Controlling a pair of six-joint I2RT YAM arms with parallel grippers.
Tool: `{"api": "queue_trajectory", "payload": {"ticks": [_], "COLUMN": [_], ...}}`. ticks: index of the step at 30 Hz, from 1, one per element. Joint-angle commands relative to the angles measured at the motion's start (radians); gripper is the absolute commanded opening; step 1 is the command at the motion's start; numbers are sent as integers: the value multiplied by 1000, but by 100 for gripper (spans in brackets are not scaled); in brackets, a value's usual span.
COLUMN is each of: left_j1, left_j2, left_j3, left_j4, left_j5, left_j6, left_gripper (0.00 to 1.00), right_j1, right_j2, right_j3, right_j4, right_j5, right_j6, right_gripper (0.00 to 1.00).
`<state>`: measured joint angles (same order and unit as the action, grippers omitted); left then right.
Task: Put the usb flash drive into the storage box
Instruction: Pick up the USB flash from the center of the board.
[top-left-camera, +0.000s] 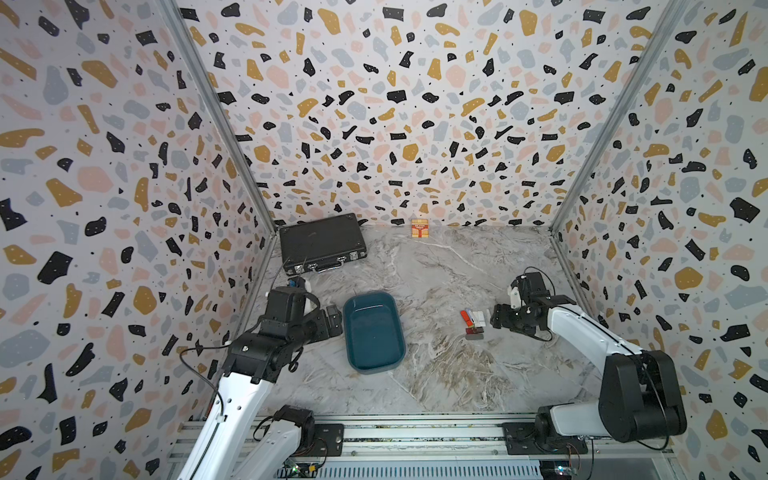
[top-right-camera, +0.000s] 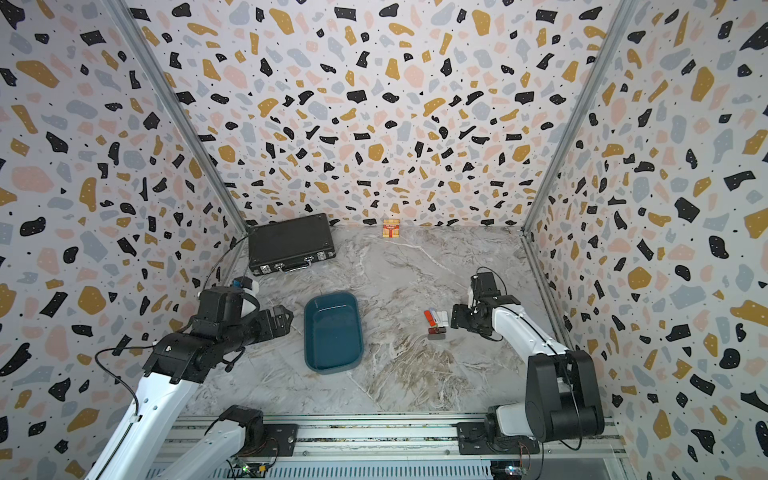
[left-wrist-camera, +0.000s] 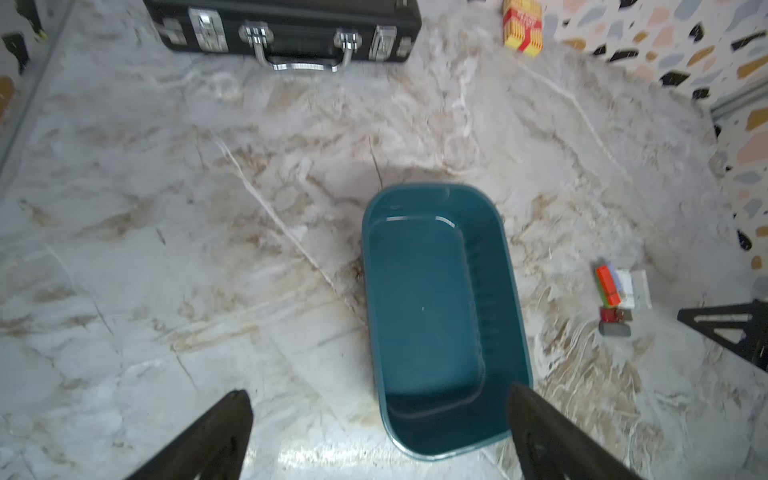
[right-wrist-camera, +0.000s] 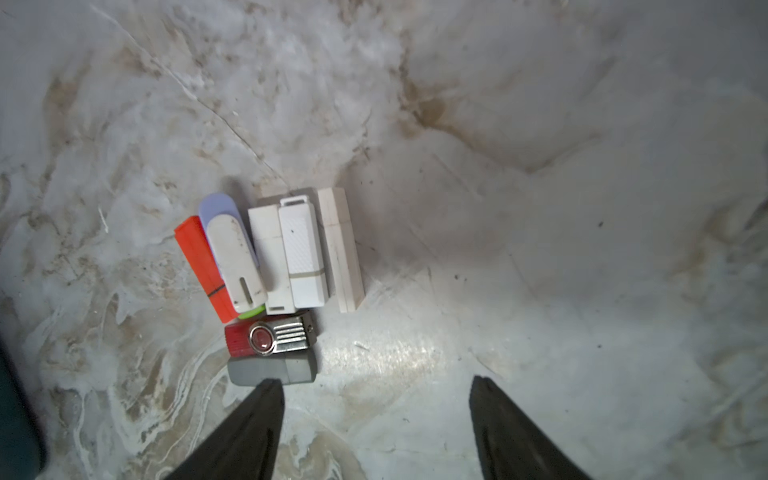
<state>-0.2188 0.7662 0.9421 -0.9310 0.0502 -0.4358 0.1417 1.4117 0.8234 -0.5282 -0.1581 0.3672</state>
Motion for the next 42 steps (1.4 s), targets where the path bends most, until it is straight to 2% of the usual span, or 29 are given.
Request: {"api": "queue_trajectory", "payload": {"ticks": [1, 15, 23, 27, 32, 37, 42], "left_j1": [1, 1, 2, 1, 0, 0, 0], "left_j2": [-50, -33, -46, -60, -50, -58, -63], "left_j3": [-18, -13, -5, -9, -8, -9, -10], "left_j4": [-10, -18, -32, -31, -32, -33, -33], "left_j5": [51, 39, -1, -10, 16, -8, -27], "left_j6": [25, 24, 11, 6, 9, 0, -9], "left_gripper": [99, 92, 95, 95, 96, 97, 98], "right_j1": [6, 28, 45, 47, 47, 47, 80], "right_j2": [49, 204, 270, 282, 290, 225, 61], "right_j3": [55, 156, 192, 190, 195, 201, 155], "right_j4": [-54, -4, -2, 0, 11, 10, 100], "right_j5": [-14, 33, 55, 56, 33, 11, -159], "right_j6": [-23, -30, -37, -39, -40, -44, 13], "right_gripper": [68, 52, 42, 33, 16, 5, 1]}}
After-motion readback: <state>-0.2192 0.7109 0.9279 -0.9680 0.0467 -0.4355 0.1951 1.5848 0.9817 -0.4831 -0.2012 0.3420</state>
